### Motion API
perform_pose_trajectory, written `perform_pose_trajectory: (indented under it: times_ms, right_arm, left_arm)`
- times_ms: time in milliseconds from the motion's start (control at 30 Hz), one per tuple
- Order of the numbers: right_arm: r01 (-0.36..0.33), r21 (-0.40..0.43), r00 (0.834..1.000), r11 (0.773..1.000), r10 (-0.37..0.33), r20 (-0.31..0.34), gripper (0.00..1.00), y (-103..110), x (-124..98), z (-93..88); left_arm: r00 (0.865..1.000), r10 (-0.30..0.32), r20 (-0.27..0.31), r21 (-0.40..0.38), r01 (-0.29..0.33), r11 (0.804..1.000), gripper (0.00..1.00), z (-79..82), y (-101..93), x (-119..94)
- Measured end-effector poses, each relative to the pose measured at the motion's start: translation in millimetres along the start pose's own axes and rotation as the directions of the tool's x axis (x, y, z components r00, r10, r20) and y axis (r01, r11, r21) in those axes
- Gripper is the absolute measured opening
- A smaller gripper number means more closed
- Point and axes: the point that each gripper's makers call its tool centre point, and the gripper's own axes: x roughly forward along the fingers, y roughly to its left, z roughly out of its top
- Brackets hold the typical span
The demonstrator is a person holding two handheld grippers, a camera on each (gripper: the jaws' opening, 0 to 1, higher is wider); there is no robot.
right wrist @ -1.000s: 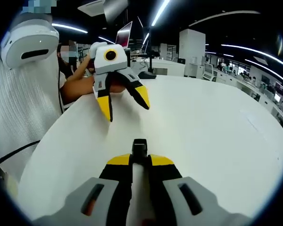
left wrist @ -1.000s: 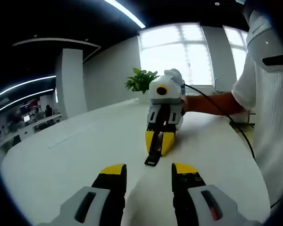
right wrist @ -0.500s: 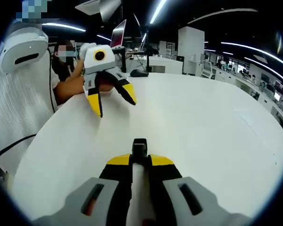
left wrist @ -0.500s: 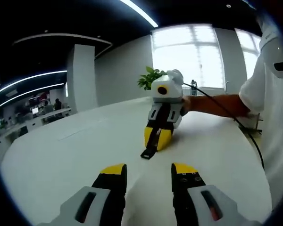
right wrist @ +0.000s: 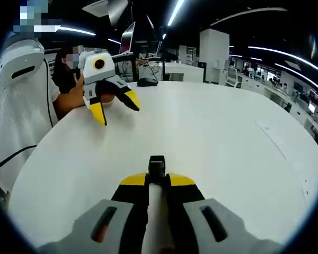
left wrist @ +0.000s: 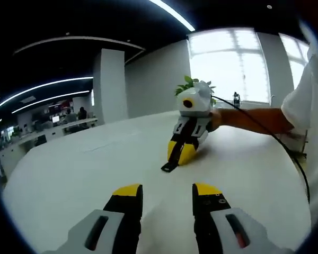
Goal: Snap the two parts of the plastic buckle together until the buckle closes and remains connected.
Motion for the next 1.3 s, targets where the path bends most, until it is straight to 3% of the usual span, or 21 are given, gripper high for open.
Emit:
perform_pose_trajectory:
  times_ms: [633, 1067, 1300]
  right_arm:
    - [0.000, 0.010, 1.000, 1.000, 0.000, -0.008, 0.12, -36, -2, -1.4]
    - [0.002, 0.019, 1.000, 1.000, -0.002, 0.002, 0.12, -76, 7, -0.7]
    - [-0.007, 0.019, 1.000, 1.000, 0.007, 0.002, 0.12, -77, 5, 0.2]
  left_arm:
    - [0.999, 0.029, 0.014, -0.023, -0.029, 0.999, 0.37, 3.4, 8.5, -5]
    - [0.998, 0.054, 0.010, -0.031, -0.054, 0.998, 0.37, 2.4, 13.4, -6]
    - [0.998, 0.067, 0.010, -0.032, -0.066, 0.997, 0.36, 2.5, 16.9, -7]
